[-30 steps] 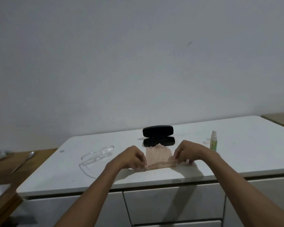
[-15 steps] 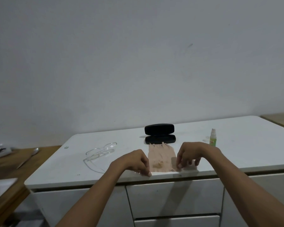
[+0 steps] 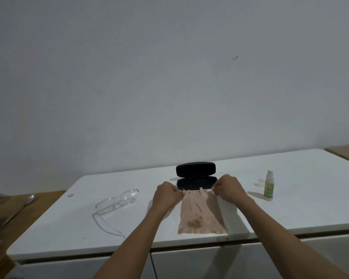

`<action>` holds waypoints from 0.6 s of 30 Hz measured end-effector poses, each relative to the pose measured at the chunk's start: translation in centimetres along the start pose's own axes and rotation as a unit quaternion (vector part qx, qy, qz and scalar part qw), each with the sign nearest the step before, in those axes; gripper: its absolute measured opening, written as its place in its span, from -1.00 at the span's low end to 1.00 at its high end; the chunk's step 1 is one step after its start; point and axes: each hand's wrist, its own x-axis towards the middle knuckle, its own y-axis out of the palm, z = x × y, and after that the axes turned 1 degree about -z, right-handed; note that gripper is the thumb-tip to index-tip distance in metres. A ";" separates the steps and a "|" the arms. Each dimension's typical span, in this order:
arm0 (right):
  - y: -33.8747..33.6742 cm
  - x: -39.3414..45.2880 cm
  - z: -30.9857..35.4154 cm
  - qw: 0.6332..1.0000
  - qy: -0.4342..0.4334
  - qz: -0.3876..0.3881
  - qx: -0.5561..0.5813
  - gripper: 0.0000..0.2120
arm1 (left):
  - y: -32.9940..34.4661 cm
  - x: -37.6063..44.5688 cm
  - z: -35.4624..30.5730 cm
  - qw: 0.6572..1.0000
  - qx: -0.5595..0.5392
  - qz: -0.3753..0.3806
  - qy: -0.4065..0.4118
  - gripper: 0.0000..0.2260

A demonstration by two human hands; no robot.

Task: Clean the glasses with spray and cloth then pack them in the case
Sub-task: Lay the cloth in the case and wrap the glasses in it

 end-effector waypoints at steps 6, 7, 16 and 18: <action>1.5 0.6 1.2 0.999 0.006 0.009 -0.044 -0.82 | 2.8 1.9 -0.9 0.997 0.008 -0.058 -0.052 -0.78; 1.5 0.5 1.3 0.999 0.007 0.008 -0.042 -0.82 | 3.1 2.2 -0.9 0.996 0.016 -0.065 -0.058 -0.82; 0.7 0.6 0.9 0.996 0.034 -0.031 0.083 -0.80 | 3.2 3.1 0.2 0.995 -0.007 -0.073 -0.072 -0.93; 0.8 0.3 0.6 0.994 0.040 -0.043 0.095 -0.83 | 3.1 2.9 0.2 0.995 -0.004 -0.078 -0.070 -0.92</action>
